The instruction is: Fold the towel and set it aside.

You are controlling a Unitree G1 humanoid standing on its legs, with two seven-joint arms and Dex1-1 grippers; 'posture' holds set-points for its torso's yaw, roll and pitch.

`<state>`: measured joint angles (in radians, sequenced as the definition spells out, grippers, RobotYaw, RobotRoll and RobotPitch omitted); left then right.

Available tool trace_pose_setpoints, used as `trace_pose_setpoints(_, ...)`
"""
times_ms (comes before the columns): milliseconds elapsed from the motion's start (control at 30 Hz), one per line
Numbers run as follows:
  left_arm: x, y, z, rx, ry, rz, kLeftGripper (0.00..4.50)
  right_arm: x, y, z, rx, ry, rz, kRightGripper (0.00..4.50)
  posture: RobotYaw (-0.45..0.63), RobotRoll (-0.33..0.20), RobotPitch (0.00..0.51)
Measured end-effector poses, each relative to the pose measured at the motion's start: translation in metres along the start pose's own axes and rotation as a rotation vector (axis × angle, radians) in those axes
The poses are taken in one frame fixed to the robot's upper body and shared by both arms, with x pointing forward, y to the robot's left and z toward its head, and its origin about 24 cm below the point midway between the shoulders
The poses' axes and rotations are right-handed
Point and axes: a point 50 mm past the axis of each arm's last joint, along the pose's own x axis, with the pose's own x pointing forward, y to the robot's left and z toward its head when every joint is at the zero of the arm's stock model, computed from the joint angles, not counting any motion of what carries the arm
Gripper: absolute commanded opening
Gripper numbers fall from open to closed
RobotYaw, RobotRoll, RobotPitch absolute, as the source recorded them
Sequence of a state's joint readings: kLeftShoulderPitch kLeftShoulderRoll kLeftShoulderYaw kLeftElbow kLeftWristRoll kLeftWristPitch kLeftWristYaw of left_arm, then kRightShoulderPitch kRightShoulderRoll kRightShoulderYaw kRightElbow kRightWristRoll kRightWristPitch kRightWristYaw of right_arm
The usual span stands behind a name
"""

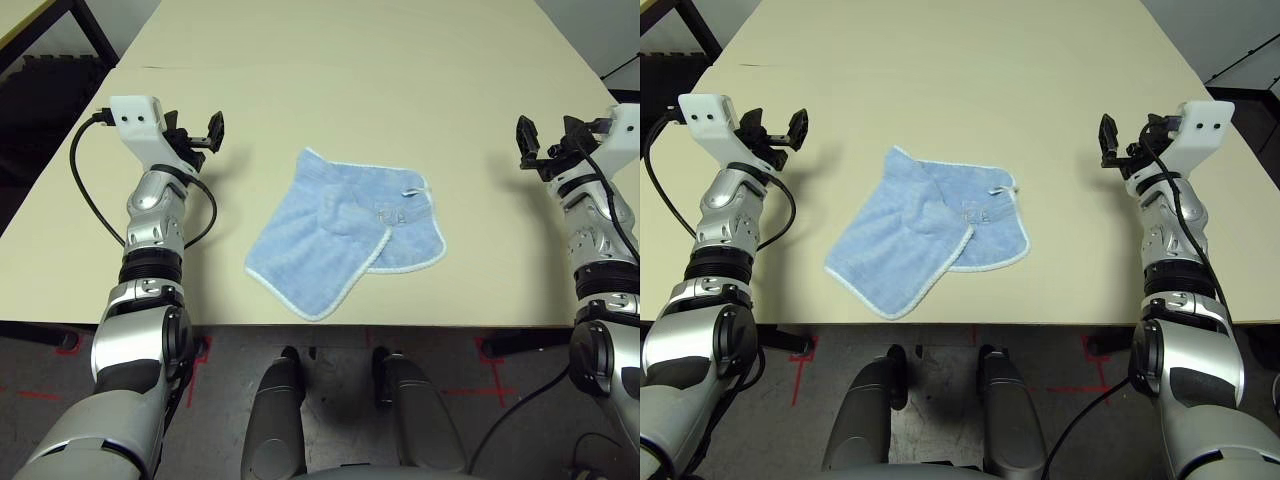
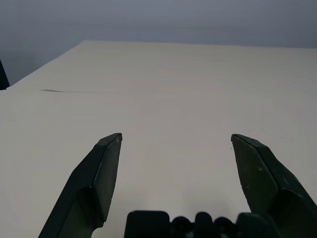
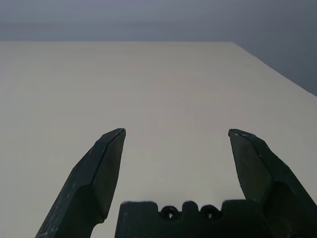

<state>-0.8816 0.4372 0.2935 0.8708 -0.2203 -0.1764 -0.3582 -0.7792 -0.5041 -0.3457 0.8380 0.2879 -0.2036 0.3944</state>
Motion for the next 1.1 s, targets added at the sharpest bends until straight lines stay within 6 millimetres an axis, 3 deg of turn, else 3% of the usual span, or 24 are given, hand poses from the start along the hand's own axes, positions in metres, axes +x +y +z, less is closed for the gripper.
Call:
trace_pose_setpoints(467,-0.006,0.005,-0.002,0.013,0.019,-0.011,4.47,0.000,0.004,-0.003,0.011,0.005,0.009,4.50,-0.06,0.000,0.207)
trace_pose_setpoints(767,-0.014,0.027,0.005,0.068,0.039,-0.077,4.47,0.000,0.022,-0.016,0.048,0.011,0.036,4.50,-0.03,0.000,0.204)
trace_pose_setpoints(933,-0.017,0.030,0.006,-0.006,0.083,-0.269,4.47,0.000,0.027,-0.018,0.054,0.010,0.049,4.50,-0.04,0.000,0.203)
trace_pose_setpoints(1100,-0.015,0.028,0.033,-0.043,0.159,-0.617,4.47,0.000,0.021,-0.013,0.031,0.003,0.065,4.50,-0.05,0.000,0.212)
